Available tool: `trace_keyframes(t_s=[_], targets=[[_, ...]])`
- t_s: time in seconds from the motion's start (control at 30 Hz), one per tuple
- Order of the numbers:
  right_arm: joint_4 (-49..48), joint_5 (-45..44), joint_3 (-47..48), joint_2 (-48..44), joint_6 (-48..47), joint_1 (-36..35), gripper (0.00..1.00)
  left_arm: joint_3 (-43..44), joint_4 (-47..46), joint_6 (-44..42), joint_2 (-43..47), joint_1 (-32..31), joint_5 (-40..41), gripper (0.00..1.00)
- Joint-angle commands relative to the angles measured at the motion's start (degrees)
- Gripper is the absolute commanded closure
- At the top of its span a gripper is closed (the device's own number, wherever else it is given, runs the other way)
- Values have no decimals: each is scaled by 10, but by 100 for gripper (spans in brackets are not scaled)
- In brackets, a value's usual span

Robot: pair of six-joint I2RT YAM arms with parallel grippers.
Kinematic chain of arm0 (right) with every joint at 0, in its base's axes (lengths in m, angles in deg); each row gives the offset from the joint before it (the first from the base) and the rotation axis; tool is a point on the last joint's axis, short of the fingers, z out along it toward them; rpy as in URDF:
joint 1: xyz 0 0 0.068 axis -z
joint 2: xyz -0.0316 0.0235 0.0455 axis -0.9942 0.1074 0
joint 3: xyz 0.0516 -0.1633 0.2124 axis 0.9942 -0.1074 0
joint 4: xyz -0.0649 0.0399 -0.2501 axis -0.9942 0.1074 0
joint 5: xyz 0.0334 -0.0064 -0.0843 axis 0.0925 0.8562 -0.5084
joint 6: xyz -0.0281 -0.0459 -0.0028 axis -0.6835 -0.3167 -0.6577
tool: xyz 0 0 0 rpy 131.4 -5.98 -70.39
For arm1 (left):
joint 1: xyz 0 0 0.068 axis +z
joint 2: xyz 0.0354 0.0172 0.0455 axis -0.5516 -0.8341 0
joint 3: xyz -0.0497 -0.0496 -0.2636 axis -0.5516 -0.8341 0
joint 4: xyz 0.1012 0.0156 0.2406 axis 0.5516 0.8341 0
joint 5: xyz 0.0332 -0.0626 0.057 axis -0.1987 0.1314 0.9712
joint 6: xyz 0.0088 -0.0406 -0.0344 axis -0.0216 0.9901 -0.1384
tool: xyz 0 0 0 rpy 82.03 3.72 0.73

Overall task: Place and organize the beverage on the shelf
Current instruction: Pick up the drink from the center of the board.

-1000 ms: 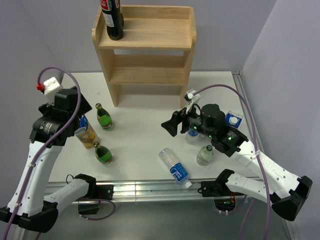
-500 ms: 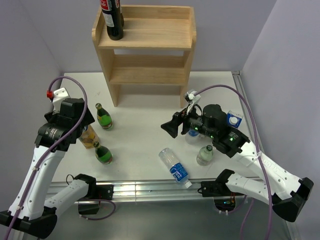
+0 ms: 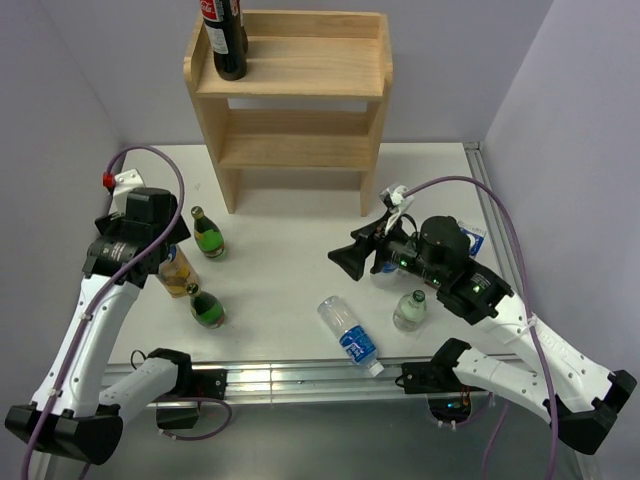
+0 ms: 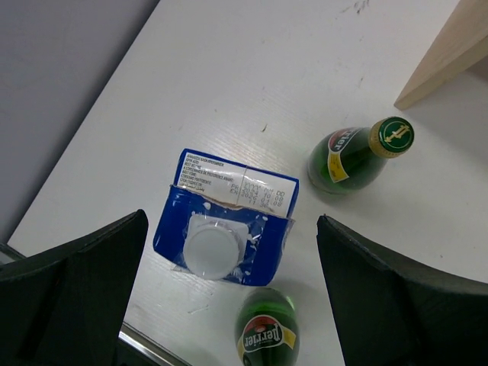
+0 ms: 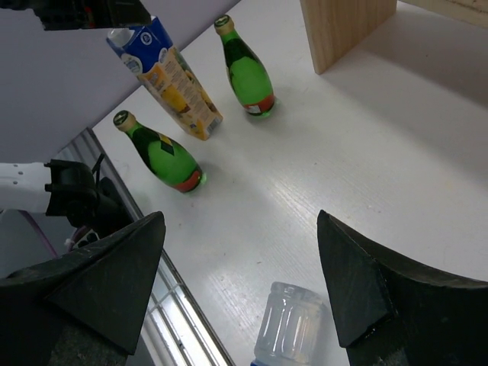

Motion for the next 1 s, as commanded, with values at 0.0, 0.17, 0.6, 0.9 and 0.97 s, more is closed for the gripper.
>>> trace_keyframes(t_s=[0.0, 0.17, 0.6, 0.9, 0.97], targets=[[1, 8, -8, -24, -2, 3, 13, -13, -37, -13, -9, 24, -32, 0], [4, 11, -13, -34, -3, 3, 13, -16, -44, -15, -25, 70, -55, 0], [-5, 19, -23, -45, -1, 4, 13, -34, -42, -1, -68, 92, -101, 0], [-9, 21, -25, -42, 1, 3, 13, -34, -35, 7, -81, 92, -94, 7], [-9, 20, -25, -41, 0, 3, 13, -27, -27, 11, -79, 92, -81, 17]])
